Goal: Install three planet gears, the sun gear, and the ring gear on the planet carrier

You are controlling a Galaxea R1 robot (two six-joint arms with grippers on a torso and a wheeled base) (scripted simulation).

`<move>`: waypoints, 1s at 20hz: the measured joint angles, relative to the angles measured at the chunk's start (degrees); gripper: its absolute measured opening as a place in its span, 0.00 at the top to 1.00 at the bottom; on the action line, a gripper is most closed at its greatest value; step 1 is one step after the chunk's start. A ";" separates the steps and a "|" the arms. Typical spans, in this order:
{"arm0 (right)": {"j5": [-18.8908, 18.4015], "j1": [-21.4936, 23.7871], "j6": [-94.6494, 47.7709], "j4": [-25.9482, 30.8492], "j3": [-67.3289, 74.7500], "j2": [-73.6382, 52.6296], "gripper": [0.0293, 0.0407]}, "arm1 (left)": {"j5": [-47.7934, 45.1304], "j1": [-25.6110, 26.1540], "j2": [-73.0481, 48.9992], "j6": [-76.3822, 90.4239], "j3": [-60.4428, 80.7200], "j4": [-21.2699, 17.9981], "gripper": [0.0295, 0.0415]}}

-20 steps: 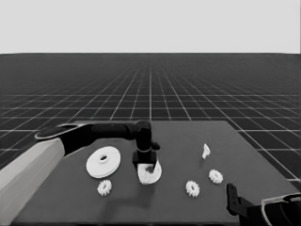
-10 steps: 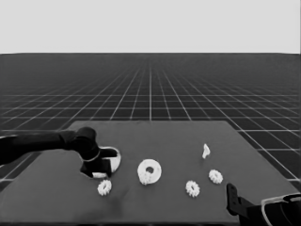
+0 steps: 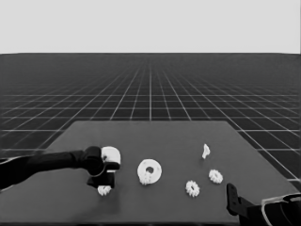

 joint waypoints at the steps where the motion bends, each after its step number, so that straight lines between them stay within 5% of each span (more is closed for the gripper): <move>1: 0.00 0.00 0.00 0.00 0.00 0.00 0.19 | -0.04 0.06 0.02 0.03 -0.07 0.06 0.25; 2: 0.00 0.00 0.00 0.00 0.00 0.00 0.19 | -0.07 0.10 0.04 0.05 -0.11 0.10 0.25; 4: 0.00 0.00 0.00 0.00 0.00 0.00 0.19 | -0.09 0.13 0.05 0.06 -0.14 0.14 0.85; 12: 0.00 0.00 0.00 0.00 0.00 0.00 0.19 | -0.10 0.11 0.06 0.07 -0.15 0.16 0.86; 15: 0.00 0.00 0.00 0.00 0.00 0.00 0.19 | 4.15 -10.34 -2.45 -3.38 7.11 -9.64 0.86; 20: 0.00 0.00 0.00 0.00 0.00 0.00 0.19 | 4.72 -13.28 -2.67 -3.77 7.80 -12.51 0.86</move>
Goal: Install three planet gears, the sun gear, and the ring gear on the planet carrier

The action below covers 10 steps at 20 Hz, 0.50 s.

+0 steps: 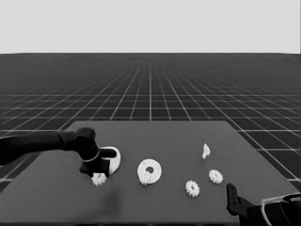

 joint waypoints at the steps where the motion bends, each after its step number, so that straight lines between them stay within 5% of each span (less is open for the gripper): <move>1: 0.00 0.00 0.00 0.00 0.00 0.00 0.19 | 0.02 -0.08 0.00 -0.01 0.01 -0.09 0.86; 2: 0.00 0.00 0.00 0.00 0.00 0.00 0.19 | 0.02 -0.13 -0.01 -0.01 0.01 -0.15 0.86; 5: 0.00 0.00 0.00 0.00 0.00 0.00 0.19 | 0.30 -3.17 30.23 2.32 -33.08 -3.24 0.86; 10: 0.00 0.00 0.00 0.00 0.00 0.00 0.19 | -0.76 -3.32 39.25 9.41 -48.67 -3.92 0.86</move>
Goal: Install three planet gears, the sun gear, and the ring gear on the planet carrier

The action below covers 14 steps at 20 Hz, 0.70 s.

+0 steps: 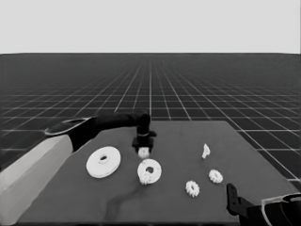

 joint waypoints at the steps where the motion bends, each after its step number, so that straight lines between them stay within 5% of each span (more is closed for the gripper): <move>1: 0.00 0.00 0.00 0.00 0.00 0.00 0.19 | -0.04 0.01 0.30 0.30 -0.61 -0.02 0.86; 5: 0.00 0.00 0.00 0.00 0.00 0.00 0.19 | -3.24 6.69 2.25 3.38 -6.26 5.77 0.86; 12: 0.00 0.00 0.00 0.00 0.00 0.00 0.19 | -4.29 8.17 2.95 4.44 -8.28 7.03 0.86; 14: 0.00 0.00 0.00 0.00 0.00 0.00 0.19 | -4.31 8.19 2.96 4.45 -8.32 7.05 0.36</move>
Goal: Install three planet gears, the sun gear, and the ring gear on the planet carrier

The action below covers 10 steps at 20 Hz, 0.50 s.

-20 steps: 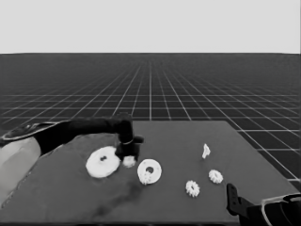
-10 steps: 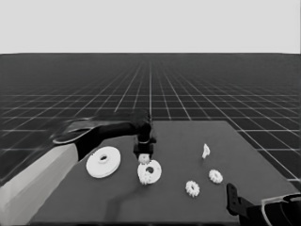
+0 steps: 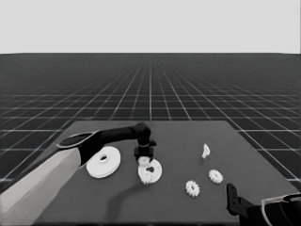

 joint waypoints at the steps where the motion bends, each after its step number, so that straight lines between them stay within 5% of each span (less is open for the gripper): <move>1: 0.00 0.00 0.00 0.00 0.00 0.00 0.19 | 0.00 0.00 0.00 0.00 -0.01 0.00 0.29; 8: 0.00 0.00 0.00 0.00 0.00 0.00 0.19 | -0.01 0.01 0.01 0.00 -0.02 0.01 0.25; 10: 0.00 0.00 0.00 0.00 0.00 0.00 0.19 | 3.06 -5.12 -1.89 -3.05 5.59 -4.33 0.25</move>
